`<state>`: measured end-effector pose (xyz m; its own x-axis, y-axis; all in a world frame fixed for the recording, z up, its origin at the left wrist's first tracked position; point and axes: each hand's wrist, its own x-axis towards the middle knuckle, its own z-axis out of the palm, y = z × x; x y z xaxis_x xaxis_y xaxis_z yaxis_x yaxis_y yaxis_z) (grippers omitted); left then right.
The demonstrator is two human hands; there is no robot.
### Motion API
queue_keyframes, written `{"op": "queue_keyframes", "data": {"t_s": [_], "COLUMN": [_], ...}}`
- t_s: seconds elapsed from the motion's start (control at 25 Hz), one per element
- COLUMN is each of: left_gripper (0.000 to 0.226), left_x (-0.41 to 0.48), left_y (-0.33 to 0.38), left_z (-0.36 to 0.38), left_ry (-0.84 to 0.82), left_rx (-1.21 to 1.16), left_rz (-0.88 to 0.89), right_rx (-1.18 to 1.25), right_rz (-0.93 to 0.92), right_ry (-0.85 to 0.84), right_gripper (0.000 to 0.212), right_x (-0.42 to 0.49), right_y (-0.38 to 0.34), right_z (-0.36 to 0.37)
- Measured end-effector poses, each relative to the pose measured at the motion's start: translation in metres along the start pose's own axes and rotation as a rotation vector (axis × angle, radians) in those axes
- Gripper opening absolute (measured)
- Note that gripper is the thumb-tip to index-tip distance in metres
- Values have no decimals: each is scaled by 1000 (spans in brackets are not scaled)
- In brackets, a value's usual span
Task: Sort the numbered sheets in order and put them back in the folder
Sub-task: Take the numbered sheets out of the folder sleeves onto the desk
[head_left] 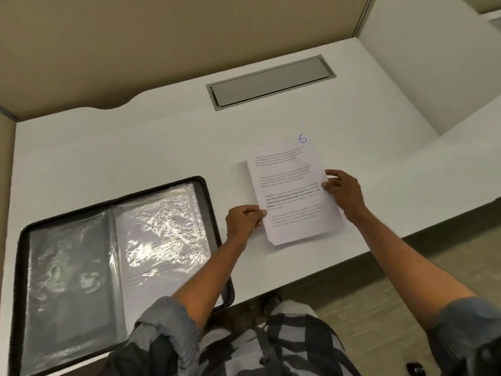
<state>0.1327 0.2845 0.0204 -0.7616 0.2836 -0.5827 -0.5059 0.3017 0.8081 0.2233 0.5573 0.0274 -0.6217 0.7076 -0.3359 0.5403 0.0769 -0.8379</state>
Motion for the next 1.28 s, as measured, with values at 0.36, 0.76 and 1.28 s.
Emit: {"op": "queue_keyframes", "data": {"t_s": [0.36, 0.76, 1.28], "left_gripper": [21, 70, 79], "left_x": [18, 12, -36], "left_y": [-11, -44, -69], "left_z": [20, 37, -82], "left_ry": [129, -101, -31], "left_rx": [353, 994, 1147], "left_rz": [94, 564, 568], "right_rx": [-180, -543, -774], "right_rz": [-116, -368, -731], "right_ry": [37, -14, -232], "right_gripper": [42, 57, 66], "right_x": [30, 13, -126], "right_y": [32, 56, 30], "right_z": [7, 27, 142]}}
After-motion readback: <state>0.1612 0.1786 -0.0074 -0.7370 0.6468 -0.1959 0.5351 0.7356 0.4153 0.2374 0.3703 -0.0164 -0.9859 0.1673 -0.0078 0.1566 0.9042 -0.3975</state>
